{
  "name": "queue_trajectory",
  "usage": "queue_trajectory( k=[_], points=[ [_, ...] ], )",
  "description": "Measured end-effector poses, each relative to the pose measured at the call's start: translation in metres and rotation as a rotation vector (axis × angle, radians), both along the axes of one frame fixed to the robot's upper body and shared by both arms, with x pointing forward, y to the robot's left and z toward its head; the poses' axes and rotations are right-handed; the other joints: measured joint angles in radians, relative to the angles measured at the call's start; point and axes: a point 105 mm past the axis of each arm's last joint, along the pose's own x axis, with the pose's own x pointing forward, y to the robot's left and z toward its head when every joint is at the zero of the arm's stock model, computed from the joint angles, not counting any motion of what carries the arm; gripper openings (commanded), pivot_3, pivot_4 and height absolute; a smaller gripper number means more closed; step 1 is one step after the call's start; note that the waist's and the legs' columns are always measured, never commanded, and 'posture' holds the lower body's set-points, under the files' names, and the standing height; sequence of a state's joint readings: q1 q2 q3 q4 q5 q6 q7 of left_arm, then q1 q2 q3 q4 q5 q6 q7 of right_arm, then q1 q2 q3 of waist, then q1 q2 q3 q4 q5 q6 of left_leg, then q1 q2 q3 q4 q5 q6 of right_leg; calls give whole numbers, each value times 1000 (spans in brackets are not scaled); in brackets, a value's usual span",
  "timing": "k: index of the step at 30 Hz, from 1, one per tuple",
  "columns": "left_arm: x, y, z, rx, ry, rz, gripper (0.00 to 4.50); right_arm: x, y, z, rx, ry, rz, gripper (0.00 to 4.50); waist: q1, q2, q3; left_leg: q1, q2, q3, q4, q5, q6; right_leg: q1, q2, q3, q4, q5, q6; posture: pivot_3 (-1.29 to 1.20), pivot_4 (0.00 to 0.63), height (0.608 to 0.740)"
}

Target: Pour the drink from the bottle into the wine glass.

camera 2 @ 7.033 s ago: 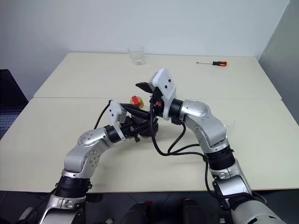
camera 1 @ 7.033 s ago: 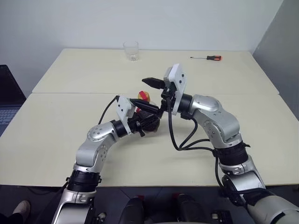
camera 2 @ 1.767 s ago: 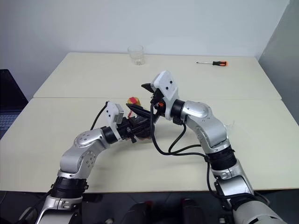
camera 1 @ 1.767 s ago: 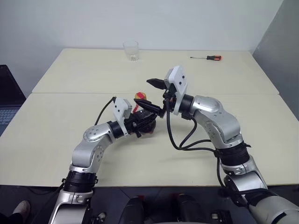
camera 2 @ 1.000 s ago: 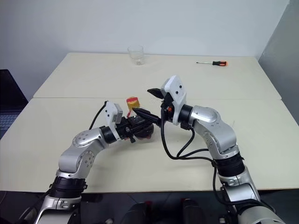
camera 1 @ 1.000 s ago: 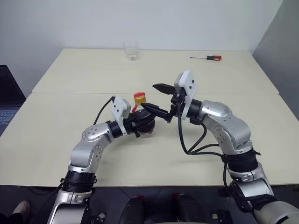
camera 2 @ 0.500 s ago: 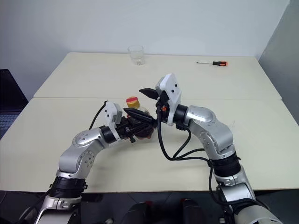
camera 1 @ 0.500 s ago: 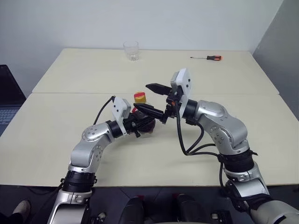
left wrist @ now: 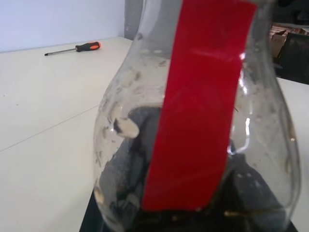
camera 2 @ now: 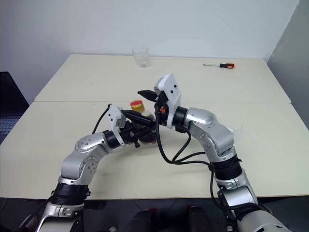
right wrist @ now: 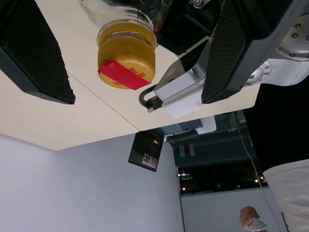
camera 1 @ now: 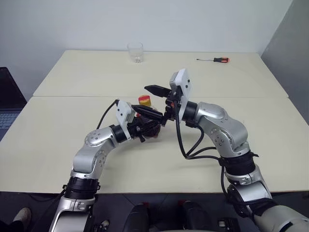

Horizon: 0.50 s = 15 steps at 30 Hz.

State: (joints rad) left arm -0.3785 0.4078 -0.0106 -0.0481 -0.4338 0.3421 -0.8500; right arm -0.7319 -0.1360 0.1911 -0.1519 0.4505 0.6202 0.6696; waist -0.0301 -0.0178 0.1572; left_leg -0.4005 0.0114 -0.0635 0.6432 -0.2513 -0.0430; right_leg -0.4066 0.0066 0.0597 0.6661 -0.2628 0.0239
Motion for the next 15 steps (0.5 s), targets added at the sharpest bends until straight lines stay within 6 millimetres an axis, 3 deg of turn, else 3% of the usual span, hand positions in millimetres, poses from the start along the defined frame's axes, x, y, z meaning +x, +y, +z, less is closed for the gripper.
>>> queue_trajectory(
  k=[9, 12, 15],
  points=[
    [1, 0, 0, -1, 0, 7, 1469, 6, 2, -1, -7, 0, -8, 4464, 0, 0, 0, 0, 0, 0, 0, 0, 0, 0, 0, 0, 0, 0, 0, 0, 150, 740],
    [1, 0, 0, -1, 0, 7, 1469, 6, 3, 0, -8, -6, -9, 3907, 0, 0, 0, 0, 0, 0, 0, 0, 0, 0, 0, 0, 0, 0, 0, 0, 150, 740],
    [1, 0, 0, -1, 1, 7, 1469, 6, 3, 0, -10, -7, -11, 2879, 0, 0, 0, 0, 0, 0, 0, 0, 0, 0, 0, 0, 0, 0, 0, 0, 150, 740]
  ],
)
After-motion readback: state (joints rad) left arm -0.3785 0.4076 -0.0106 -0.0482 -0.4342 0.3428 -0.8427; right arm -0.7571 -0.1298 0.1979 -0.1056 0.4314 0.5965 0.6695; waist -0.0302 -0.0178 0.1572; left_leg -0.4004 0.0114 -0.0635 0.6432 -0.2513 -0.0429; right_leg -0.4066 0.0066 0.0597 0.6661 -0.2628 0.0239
